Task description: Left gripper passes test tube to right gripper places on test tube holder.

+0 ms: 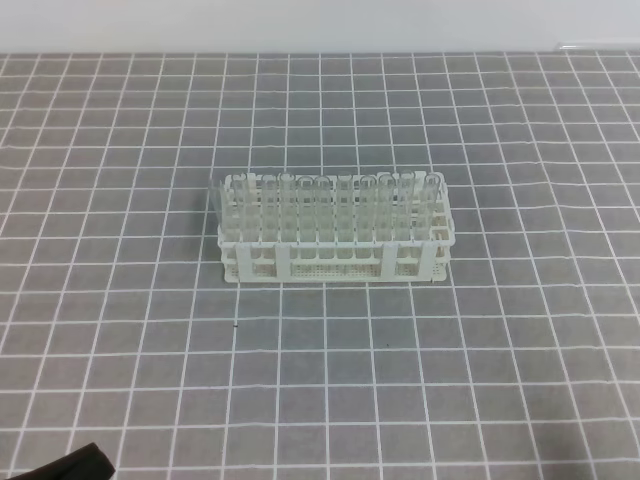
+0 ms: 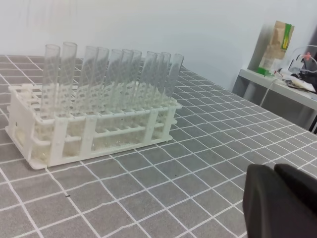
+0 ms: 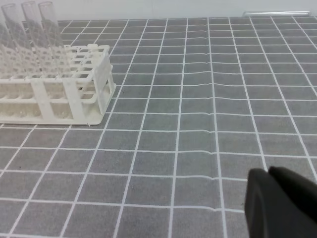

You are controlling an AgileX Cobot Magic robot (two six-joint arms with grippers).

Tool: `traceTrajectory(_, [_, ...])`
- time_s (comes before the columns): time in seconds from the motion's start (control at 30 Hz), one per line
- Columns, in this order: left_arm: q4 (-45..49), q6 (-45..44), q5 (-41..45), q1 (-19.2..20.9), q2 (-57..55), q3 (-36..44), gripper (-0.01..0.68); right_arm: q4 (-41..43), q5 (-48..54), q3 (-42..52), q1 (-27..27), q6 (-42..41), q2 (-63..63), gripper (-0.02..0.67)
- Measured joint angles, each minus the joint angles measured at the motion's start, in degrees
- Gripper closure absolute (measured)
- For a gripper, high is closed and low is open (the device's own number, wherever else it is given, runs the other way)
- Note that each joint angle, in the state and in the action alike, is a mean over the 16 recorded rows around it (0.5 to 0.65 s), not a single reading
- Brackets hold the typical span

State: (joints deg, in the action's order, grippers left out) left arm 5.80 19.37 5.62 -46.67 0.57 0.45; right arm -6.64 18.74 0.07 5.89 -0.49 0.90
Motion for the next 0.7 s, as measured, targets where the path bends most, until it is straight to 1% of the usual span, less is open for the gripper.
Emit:
traceTrajectory(0.4, [0.4, -0.4, -0.1, 0.0, 0.0, 0.0, 0.674, -0.1, 0.0, 0.0, 0.0, 0.0, 0.0, 0.662])
traceTrajectory(0.53, [3.5, -1.8, -0.2, 0.3, 0.0, 0.0, 0.674, -0.1, 0.0, 0.0, 0.0, 0.0, 0.0, 0.662])
traceTrajectory(0.6, [5.3, -2.6, -0.7, 1.1, 0.0, 0.1, 0.674, -0.1, 0.0, 0.0, 0.0, 0.0, 0.0, 0.662])
traceTrajectory(0.7, [7.1, -3.7, -1.8, 3.7, 0.0, 0.0, 0.674, -0.1, 0.0, 0.0, 0.0, 0.0, -0.1, 0.662])
